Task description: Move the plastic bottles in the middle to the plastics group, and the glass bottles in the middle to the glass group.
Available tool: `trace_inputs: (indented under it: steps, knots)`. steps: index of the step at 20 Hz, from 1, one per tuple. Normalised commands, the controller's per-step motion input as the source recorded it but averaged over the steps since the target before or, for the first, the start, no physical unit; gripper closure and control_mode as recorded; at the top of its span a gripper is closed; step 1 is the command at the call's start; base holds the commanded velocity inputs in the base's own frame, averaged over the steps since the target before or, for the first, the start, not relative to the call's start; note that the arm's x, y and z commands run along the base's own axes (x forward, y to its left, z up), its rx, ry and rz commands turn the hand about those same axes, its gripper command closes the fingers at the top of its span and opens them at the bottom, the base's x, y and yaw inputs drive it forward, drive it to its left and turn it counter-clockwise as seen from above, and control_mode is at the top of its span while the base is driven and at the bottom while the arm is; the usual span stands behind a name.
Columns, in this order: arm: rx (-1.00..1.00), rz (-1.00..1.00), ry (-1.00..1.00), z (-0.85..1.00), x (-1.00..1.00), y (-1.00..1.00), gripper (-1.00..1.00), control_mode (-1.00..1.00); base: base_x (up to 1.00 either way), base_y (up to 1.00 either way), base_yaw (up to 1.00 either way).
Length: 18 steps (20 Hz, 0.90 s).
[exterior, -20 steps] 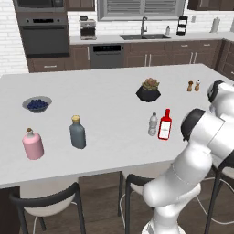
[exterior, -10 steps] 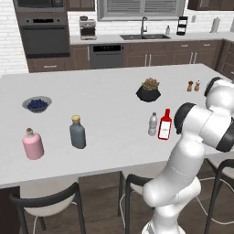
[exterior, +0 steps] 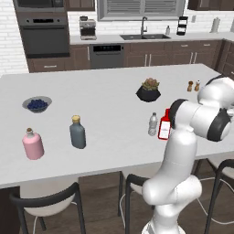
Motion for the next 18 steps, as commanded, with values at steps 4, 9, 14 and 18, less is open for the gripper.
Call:
trace_inputs:
  steps: [4,9,14,18]
  knots:
    - [0.13,-0.04,-0.16,0.03,0.0,-0.55,1.0,-1.0,0.0,0.0,0.0]
    - [0.0,-0.02,0.01,0.04,0.0,-0.16,1.0,-1.0,0.0,0.0,0.0]
    - [-0.17,0.0,0.36,0.23,0.07,0.11,1.0,-1.0,0.0,0.0,0.0]
    - [-0.06,-0.03,0.12,-0.02,0.05,0.01,1.0,-1.0,0.0,0.0,0.0]
